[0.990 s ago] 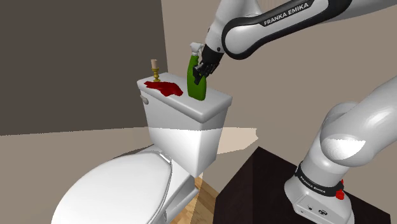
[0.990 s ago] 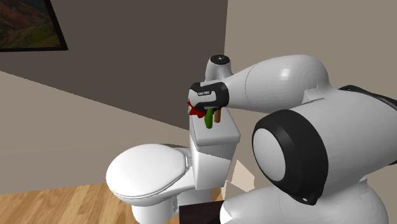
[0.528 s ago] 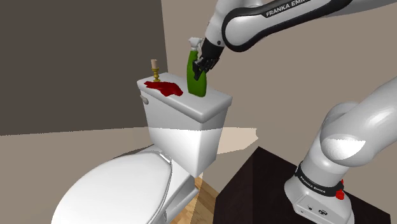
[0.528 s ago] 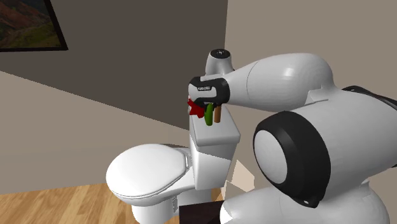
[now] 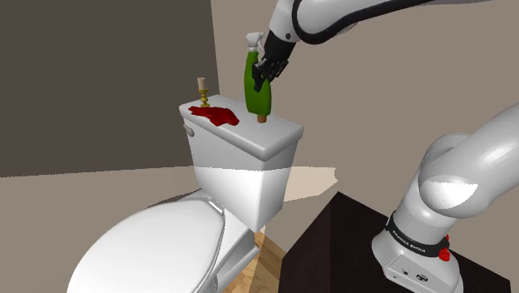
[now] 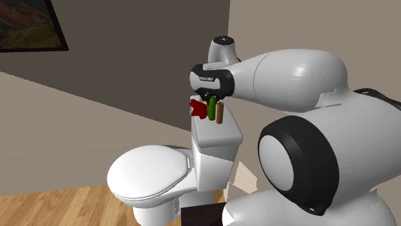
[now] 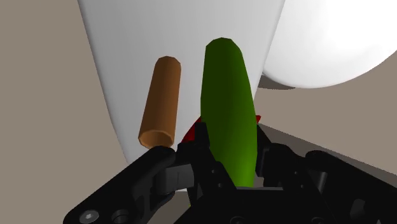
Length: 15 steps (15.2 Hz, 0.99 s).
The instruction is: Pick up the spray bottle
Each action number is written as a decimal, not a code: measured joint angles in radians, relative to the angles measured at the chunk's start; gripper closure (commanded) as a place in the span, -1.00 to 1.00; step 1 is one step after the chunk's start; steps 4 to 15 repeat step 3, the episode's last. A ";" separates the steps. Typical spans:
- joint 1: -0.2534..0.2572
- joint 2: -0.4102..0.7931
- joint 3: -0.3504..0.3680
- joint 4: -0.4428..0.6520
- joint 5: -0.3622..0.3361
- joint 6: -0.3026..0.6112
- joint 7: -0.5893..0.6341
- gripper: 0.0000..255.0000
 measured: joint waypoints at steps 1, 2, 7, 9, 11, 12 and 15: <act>0.000 0.000 0.001 0.012 0.000 -0.012 0.001 1.00; 0.000 0.001 0.000 0.024 0.000 -0.024 -0.001 1.00; 0.000 -0.002 -0.001 0.031 0.001 -0.033 -0.002 1.00; 0.000 -0.002 -0.001 0.031 0.001 -0.033 -0.002 1.00; 0.000 -0.002 -0.001 0.031 0.001 -0.033 -0.002 1.00; 0.000 -0.002 -0.001 0.031 0.001 -0.033 -0.002 1.00; 0.000 -0.002 -0.001 0.031 0.001 -0.033 -0.002 1.00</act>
